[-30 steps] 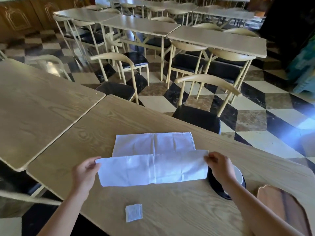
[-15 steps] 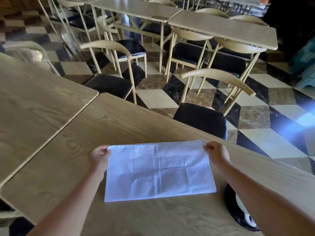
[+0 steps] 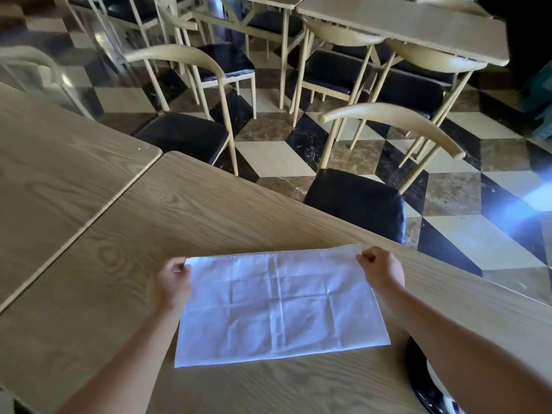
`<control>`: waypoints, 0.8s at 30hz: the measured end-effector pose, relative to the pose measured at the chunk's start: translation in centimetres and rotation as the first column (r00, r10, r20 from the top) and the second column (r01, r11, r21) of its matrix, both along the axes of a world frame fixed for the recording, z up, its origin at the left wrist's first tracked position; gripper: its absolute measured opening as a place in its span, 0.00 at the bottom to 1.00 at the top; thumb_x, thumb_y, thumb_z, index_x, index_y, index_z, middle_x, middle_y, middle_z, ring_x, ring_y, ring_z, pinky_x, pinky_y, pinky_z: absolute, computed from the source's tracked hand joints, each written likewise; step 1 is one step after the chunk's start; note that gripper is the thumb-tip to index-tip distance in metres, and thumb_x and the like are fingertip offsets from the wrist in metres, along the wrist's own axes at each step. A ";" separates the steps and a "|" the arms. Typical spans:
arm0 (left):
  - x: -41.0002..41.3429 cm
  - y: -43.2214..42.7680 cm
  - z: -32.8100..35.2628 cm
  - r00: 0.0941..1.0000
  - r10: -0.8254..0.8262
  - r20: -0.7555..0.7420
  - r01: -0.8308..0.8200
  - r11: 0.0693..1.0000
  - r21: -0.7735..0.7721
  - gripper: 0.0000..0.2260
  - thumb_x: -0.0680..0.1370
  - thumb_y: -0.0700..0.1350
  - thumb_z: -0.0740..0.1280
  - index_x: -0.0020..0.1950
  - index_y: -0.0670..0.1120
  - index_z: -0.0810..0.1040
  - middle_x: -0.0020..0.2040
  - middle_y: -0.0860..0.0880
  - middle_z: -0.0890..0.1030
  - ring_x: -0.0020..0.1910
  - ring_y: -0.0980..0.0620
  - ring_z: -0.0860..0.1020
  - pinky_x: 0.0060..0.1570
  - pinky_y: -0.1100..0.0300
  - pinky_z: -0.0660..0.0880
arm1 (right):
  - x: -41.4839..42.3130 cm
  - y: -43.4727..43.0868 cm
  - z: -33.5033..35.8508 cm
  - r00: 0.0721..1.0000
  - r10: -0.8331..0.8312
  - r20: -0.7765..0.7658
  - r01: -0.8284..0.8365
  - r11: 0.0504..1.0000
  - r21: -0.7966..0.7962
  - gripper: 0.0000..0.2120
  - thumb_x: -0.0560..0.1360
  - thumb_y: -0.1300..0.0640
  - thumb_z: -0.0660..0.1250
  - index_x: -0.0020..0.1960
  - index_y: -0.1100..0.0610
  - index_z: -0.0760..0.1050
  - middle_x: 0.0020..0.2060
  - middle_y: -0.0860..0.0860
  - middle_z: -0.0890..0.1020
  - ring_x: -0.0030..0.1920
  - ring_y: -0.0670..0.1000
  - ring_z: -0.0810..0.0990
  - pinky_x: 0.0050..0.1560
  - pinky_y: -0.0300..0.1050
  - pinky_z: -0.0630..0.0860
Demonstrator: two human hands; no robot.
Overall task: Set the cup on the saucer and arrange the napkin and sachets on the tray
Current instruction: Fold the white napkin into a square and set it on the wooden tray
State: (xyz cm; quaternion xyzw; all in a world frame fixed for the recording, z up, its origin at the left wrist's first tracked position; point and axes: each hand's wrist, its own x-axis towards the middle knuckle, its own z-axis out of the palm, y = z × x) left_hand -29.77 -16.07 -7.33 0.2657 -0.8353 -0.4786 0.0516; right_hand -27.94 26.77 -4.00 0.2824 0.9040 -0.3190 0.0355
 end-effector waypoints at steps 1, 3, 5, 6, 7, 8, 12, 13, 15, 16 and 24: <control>-0.1 0.1 0.0 1.000 -0.003 -0.004 0.003 1.000 -0.001 0.09 0.74 0.34 0.68 0.54 0.40 0.81 0.47 0.38 0.83 0.49 0.37 0.81 0.53 0.44 0.75 | 0.0 0.0 -0.1 1.000 0.002 -0.001 -0.002 1.000 0.005 0.04 0.75 0.52 0.69 0.41 0.49 0.77 0.31 0.43 0.78 0.38 0.55 0.79 0.35 0.43 0.70; 0.0 0.5 0.3 1.000 -0.003 -0.007 0.003 1.000 -0.002 0.13 0.74 0.34 0.68 0.58 0.40 0.78 0.50 0.38 0.82 0.51 0.37 0.80 0.54 0.46 0.74 | 0.1 -0.1 0.0 1.000 -0.010 -0.013 0.011 1.000 0.004 0.03 0.75 0.52 0.69 0.46 0.51 0.77 0.35 0.47 0.80 0.41 0.57 0.79 0.39 0.45 0.72; 0.9 1.0 1.0 0.999 -0.047 -0.019 0.045 0.997 -0.069 0.15 0.73 0.33 0.68 0.60 0.39 0.77 0.52 0.37 0.81 0.53 0.37 0.79 0.57 0.45 0.74 | 0.8 -0.6 0.3 0.999 -0.018 -0.045 0.019 1.000 0.008 0.06 0.75 0.55 0.69 0.51 0.54 0.77 0.43 0.52 0.81 0.46 0.58 0.79 0.43 0.47 0.72; 1.8 1.3 1.4 0.994 -0.106 -0.031 0.100 0.982 -0.162 0.15 0.73 0.33 0.68 0.60 0.39 0.78 0.51 0.38 0.82 0.52 0.37 0.79 0.58 0.42 0.73 | 1.5 -1.1 0.5 0.997 0.005 -0.080 -0.002 0.999 0.037 0.08 0.75 0.57 0.69 0.53 0.55 0.77 0.48 0.53 0.81 0.49 0.59 0.78 0.46 0.48 0.73; 3.0 1.6 1.8 0.981 -0.188 -0.036 0.171 0.945 -0.279 0.14 0.72 0.34 0.68 0.58 0.39 0.78 0.50 0.39 0.82 0.51 0.36 0.79 0.57 0.41 0.73 | 2.6 -1.7 0.8 0.991 0.057 -0.119 -0.047 0.995 0.091 0.11 0.74 0.58 0.70 0.56 0.56 0.77 0.52 0.54 0.80 0.52 0.59 0.77 0.49 0.50 0.74; 4.5 1.8 2.0 0.964 -0.264 -0.042 0.228 0.893 -0.388 0.13 0.72 0.36 0.68 0.56 0.39 0.79 0.50 0.39 0.82 0.51 0.36 0.79 0.56 0.41 0.73 | 3.9 -2.5 0.9 0.980 0.133 -0.151 -0.109 0.981 0.158 0.13 0.74 0.60 0.70 0.58 0.56 0.77 0.55 0.54 0.79 0.54 0.59 0.76 0.51 0.52 0.75; 11.3 2.4 2.1 0.939 -0.325 0.113 0.329 0.755 -0.567 0.19 0.72 0.50 0.62 0.56 0.40 0.80 0.50 0.41 0.80 0.52 0.37 0.78 0.54 0.45 0.70 | 9.8 -5.7 0.6 0.888 0.446 -0.108 -0.381 0.848 0.370 0.18 0.70 0.59 0.74 0.60 0.56 0.78 0.61 0.53 0.78 0.57 0.59 0.75 0.54 0.54 0.77; 12.6 2.4 2.0 0.939 -0.294 0.180 0.342 0.738 -0.582 0.20 0.72 0.52 0.62 0.56 0.40 0.79 0.49 0.40 0.80 0.52 0.37 0.77 0.53 0.45 0.70 | 11.1 -6.0 0.3 0.874 0.480 -0.079 -0.414 0.819 0.397 0.19 0.70 0.58 0.74 0.60 0.56 0.78 0.62 0.53 0.78 0.59 0.58 0.75 0.55 0.54 0.77; 14.3 2.3 2.2 0.930 -0.227 0.288 0.359 0.727 -0.585 0.19 0.74 0.51 0.67 0.56 0.39 0.79 0.49 0.38 0.81 0.51 0.35 0.77 0.52 0.43 0.70 | 13.0 -6.2 -0.2 0.871 0.490 -0.037 -0.430 0.796 0.426 0.19 0.69 0.56 0.75 0.59 0.55 0.78 0.62 0.53 0.78 0.60 0.58 0.75 0.56 0.55 0.77; 14.7 2.3 2.4 0.925 -0.198 0.325 0.360 0.735 -0.575 0.19 0.73 0.50 0.70 0.57 0.38 0.78 0.49 0.37 0.80 0.51 0.34 0.76 0.51 0.42 0.70 | 13.6 -6.1 -0.4 0.878 0.479 -0.022 -0.423 0.795 0.434 0.20 0.69 0.55 0.76 0.59 0.55 0.78 0.62 0.53 0.78 0.60 0.58 0.75 0.55 0.55 0.77; 15.6 2.6 4.7 0.904 -0.153 0.399 0.346 0.808 -0.476 0.18 0.72 0.48 0.75 0.51 0.37 0.75 0.46 0.34 0.79 0.49 0.32 0.78 0.44 0.43 0.74 | 14.3 -4.8 -0.6 0.912 0.408 0.027 -0.376 0.812 0.447 0.21 0.67 0.50 0.78 0.57 0.55 0.79 0.61 0.54 0.78 0.56 0.62 0.76 0.51 0.56 0.78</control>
